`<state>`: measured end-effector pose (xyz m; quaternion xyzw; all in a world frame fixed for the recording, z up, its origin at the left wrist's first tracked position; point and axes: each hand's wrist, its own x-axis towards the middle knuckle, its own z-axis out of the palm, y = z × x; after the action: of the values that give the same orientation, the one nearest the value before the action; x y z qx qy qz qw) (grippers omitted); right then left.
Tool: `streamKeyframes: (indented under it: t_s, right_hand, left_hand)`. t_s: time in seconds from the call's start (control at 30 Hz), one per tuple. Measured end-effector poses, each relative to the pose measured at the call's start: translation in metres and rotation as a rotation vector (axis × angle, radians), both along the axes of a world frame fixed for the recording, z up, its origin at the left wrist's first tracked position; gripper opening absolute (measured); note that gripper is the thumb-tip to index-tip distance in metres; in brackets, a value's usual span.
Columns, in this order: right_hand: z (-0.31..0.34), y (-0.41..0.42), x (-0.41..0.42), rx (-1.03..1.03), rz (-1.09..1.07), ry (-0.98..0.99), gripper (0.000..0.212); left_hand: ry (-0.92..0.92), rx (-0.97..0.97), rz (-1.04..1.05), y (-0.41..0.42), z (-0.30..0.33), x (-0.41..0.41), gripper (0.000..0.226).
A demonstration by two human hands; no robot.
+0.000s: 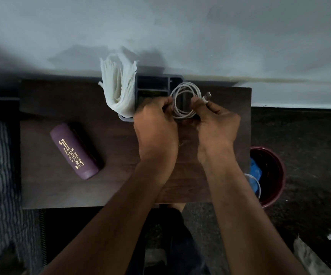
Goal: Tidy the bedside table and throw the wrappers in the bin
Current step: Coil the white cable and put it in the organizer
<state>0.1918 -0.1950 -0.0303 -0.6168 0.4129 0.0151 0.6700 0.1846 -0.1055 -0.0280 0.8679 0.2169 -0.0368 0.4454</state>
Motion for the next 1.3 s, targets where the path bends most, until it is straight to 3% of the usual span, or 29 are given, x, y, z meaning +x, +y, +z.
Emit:
streamKeyframes:
  t_s: [0.17,0.3,0.53,0.73,0.97,1.2,1.3]
  right_hand:
    - [-0.002,-0.003,0.002,-0.191,0.129,-0.104,0.018]
    - [-0.004,-0.004,0.003,-0.427,0.254,-0.128,0.005]
    - [-0.002,0.000,0.012,-0.690,0.398,-0.126,0.029]
    - [-0.008,0.009,0.010,-0.531,0.382,-0.075,0.022]
    - [-0.009,0.005,0.002,-0.550,0.528,-0.036,0.017]
    - [-0.012,0.002,-0.006,-0.548,0.265,0.010,0.019]
    - [-0.021,0.002,-0.011,-0.408,0.150,0.048,0.024]
  left_hand:
    - [-0.107,0.058,-0.127,0.004,-0.001,0.000,0.031]
    - [-0.083,0.000,-0.094,0.003,-0.004,0.003,0.034]
    - [-0.062,0.097,-0.178,0.001,0.001,0.013,0.021]
    - [-0.046,-0.062,-0.106,0.002,0.005,0.005,0.024]
    - [-0.035,-0.080,-0.099,0.002,0.005,0.002,0.036]
    - [-0.096,-0.006,0.009,0.008,0.013,-0.048,0.036]
    - [0.031,-0.085,0.215,0.032,0.008,-0.077,0.036]
